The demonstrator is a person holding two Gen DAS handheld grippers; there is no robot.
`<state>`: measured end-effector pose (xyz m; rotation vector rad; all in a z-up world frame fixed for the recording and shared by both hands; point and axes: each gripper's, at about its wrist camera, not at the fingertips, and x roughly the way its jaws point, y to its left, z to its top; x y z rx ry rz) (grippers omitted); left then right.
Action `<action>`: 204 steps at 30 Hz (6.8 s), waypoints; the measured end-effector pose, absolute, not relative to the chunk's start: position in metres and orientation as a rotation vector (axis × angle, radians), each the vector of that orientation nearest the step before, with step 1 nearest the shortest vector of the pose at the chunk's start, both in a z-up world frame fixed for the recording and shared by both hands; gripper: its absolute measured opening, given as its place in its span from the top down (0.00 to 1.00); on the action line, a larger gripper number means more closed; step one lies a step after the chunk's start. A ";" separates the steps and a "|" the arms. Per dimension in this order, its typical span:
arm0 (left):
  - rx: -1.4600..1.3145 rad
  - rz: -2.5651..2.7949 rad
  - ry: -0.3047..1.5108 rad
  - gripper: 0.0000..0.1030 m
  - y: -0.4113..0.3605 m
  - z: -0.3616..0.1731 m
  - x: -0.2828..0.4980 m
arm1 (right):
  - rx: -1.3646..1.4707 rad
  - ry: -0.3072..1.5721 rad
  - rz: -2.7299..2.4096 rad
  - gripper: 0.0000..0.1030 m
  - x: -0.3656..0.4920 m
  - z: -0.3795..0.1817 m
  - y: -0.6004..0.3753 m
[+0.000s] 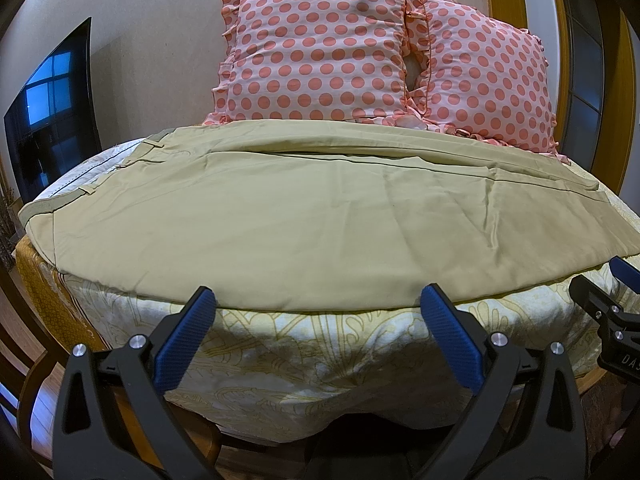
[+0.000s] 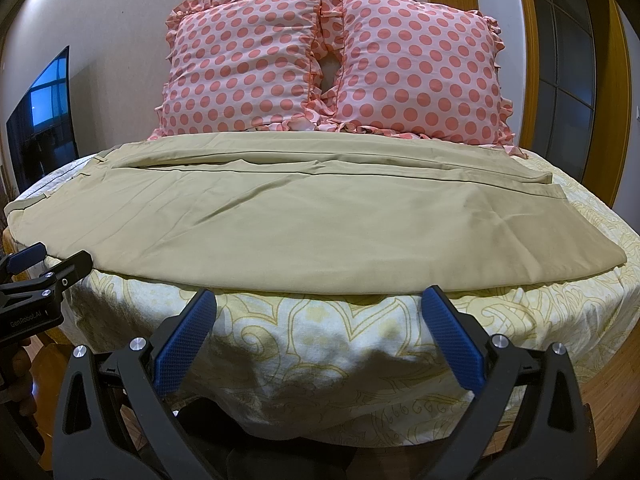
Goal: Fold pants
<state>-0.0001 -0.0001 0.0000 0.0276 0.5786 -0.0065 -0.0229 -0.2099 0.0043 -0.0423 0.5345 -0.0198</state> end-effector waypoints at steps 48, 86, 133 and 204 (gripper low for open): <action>0.005 0.002 0.480 0.02 0.008 0.049 0.007 | 0.103 0.450 -0.030 0.01 -0.005 0.100 -0.288; -0.134 -0.122 0.596 0.02 -0.009 0.063 0.176 | 0.504 0.696 -0.522 0.94 0.302 0.048 -0.576; -0.247 -0.095 0.539 0.02 0.062 0.101 0.164 | 1.008 0.282 0.000 0.98 0.105 0.062 -0.568; -0.156 0.092 0.573 0.24 0.106 0.041 0.049 | 0.732 0.416 -0.326 0.67 -0.020 0.013 -0.566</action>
